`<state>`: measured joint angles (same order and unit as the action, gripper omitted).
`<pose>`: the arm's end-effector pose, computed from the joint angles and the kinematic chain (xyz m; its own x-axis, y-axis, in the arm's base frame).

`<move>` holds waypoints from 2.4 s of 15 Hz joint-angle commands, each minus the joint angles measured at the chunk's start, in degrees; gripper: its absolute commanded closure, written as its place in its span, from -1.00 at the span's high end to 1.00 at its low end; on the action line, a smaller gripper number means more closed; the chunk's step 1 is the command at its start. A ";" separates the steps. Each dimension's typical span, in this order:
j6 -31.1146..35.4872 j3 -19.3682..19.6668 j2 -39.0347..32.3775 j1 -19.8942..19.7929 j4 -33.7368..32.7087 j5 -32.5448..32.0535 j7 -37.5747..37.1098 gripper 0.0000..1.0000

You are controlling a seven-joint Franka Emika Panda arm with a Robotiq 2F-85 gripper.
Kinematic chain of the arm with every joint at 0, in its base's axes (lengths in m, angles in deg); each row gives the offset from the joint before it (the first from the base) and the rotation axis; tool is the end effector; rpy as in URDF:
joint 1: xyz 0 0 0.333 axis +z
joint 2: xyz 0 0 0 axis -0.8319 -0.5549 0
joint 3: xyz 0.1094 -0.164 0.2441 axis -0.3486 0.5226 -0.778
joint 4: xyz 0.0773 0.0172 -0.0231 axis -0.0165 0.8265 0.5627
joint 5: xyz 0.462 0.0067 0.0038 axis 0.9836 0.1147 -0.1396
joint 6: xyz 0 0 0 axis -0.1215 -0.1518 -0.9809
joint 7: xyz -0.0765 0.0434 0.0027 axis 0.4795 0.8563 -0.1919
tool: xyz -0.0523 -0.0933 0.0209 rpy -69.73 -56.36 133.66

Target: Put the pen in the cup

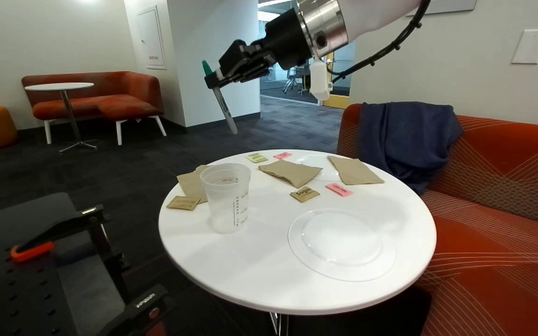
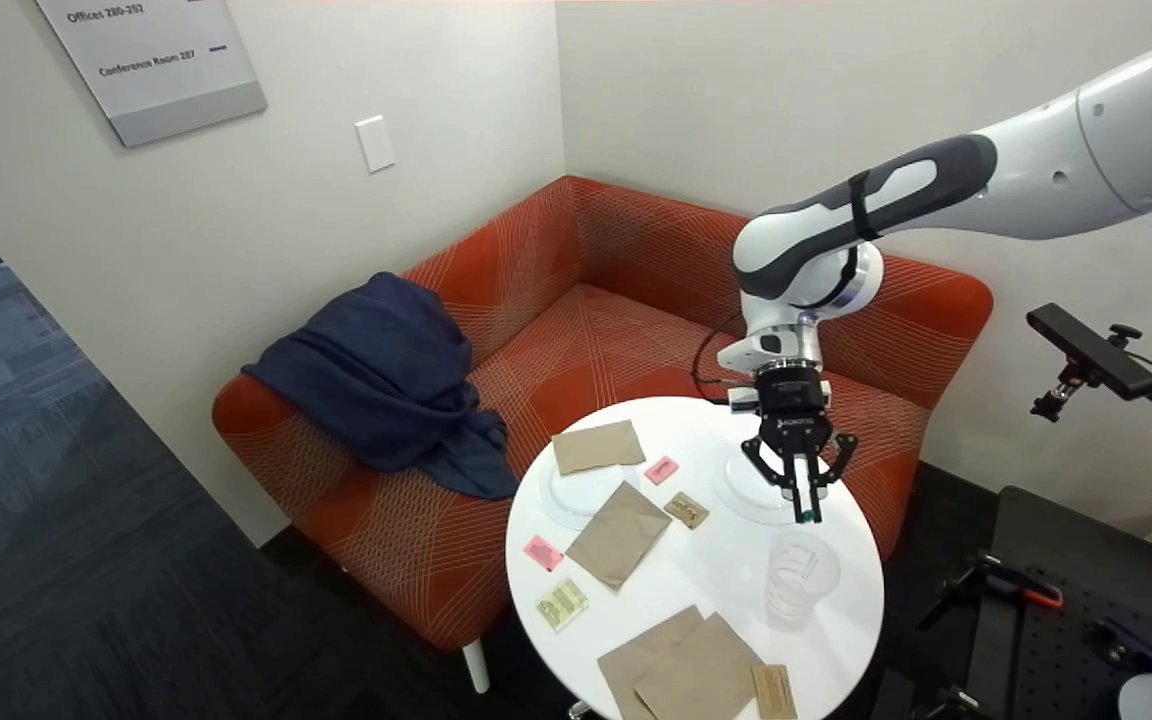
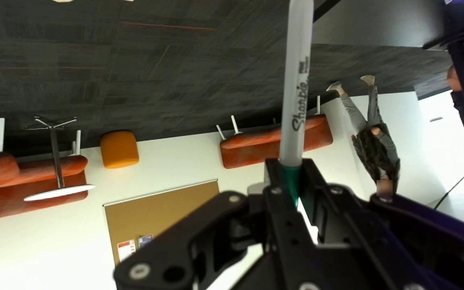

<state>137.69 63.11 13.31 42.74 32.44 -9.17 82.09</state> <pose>0.5606 -0.0555 0.1793 -0.0359 0.4938 0.8688 0.8717 0.4407 -0.2145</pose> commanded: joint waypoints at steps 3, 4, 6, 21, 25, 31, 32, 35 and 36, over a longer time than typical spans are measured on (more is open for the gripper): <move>-1.45 0.74 -2.85 0.04 -0.66 1.00 1.99 -0.93; -1.13 0.83 -3.48 0.12 -0.62 0.88 1.53 -0.93; -0.22 1.00 -3.13 0.66 -0.16 0.25 0.16 -0.70; -0.43 1.14 -5.51 -0.46 -1.64 0.60 2.49 -0.93; -0.99 1.30 -7.08 -1.06 -1.91 0.31 5.74 -0.93; -1.25 1.31 -10.64 -1.83 -2.89 0.22 11.99 -0.93; -1.23 1.32 -11.21 -1.89 -3.09 0.21 12.60 -0.93; 0.22 -4.87 -12.54 -7.05 -4.25 -1.41 10.96 -0.93; 0.23 -5.49 -13.22 -7.62 -4.71 -1.44 10.96 -0.93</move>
<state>137.90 60.82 1.83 38.23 29.99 -9.52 93.04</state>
